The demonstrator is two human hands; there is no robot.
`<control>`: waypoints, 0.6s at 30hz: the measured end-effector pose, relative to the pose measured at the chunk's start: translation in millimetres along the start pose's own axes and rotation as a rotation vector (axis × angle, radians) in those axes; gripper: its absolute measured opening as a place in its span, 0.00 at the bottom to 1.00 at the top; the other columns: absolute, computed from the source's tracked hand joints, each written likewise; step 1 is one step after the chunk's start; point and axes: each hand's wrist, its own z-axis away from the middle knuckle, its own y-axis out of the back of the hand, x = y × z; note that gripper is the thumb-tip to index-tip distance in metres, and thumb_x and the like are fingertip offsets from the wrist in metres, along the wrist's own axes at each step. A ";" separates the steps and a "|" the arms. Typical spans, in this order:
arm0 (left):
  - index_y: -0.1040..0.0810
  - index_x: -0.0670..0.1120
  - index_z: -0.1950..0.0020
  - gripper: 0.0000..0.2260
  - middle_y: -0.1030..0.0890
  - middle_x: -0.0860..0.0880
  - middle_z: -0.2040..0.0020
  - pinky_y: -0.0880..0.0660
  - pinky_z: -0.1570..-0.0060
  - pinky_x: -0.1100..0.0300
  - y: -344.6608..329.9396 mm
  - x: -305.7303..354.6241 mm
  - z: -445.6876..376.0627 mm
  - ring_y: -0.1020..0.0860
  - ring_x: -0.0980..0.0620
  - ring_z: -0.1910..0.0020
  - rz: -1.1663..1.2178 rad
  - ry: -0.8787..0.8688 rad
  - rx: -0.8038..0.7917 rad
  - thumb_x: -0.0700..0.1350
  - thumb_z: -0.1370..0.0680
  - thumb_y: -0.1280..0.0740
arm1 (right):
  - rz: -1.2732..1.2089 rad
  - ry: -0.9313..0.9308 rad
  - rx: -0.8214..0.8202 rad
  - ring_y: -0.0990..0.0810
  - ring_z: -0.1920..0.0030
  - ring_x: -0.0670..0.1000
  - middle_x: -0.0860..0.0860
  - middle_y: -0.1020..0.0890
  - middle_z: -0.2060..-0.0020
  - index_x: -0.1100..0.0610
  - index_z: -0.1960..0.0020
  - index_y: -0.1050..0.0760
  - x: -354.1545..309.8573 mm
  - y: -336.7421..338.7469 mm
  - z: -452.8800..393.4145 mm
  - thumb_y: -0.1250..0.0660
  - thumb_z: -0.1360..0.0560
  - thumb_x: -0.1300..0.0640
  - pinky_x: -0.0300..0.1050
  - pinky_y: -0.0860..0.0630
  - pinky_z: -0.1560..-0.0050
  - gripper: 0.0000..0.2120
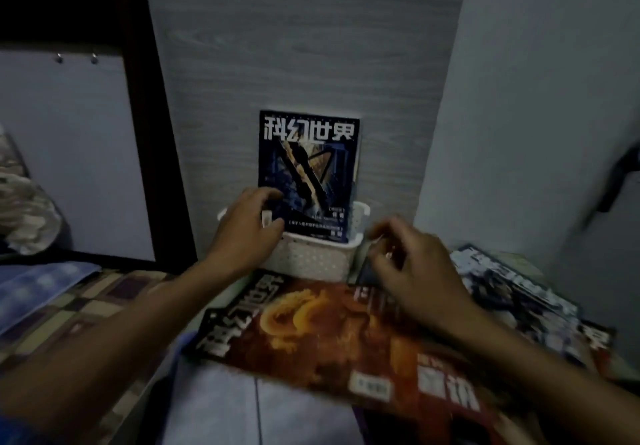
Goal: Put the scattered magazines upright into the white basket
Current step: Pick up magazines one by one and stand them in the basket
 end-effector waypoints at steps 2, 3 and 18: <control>0.22 0.48 0.40 0.12 0.20 0.48 0.43 0.25 0.47 0.56 8.7 15.9 31.9 0.23 0.50 0.45 -0.070 -0.100 -0.136 0.42 0.24 0.31 | 0.178 0.169 -0.295 0.22 0.62 0.42 0.44 0.17 0.58 0.43 0.47 0.28 -21.5 12.2 38.4 0.38 0.26 0.38 0.38 0.28 0.65 0.13; 0.21 0.48 0.42 0.11 0.19 0.50 0.46 0.26 0.50 0.57 13.7 24.8 47.6 0.22 0.51 0.48 -0.099 -0.110 -0.199 0.42 0.24 0.30 | 0.239 0.199 -0.434 0.22 0.58 0.42 0.44 0.17 0.53 0.43 0.43 0.28 -27.9 15.7 53.0 0.40 0.28 0.31 0.37 0.30 0.62 0.21; 0.19 0.42 0.47 0.33 0.15 0.42 0.50 0.19 0.60 0.52 78.1 91.9 174.6 0.17 0.39 0.54 0.799 0.727 -0.666 0.70 0.34 0.30 | 0.396 0.278 -0.282 0.20 0.64 0.56 0.54 0.17 0.60 0.48 0.45 0.29 -101.0 65.3 104.1 0.46 0.25 0.53 0.46 0.33 0.67 0.12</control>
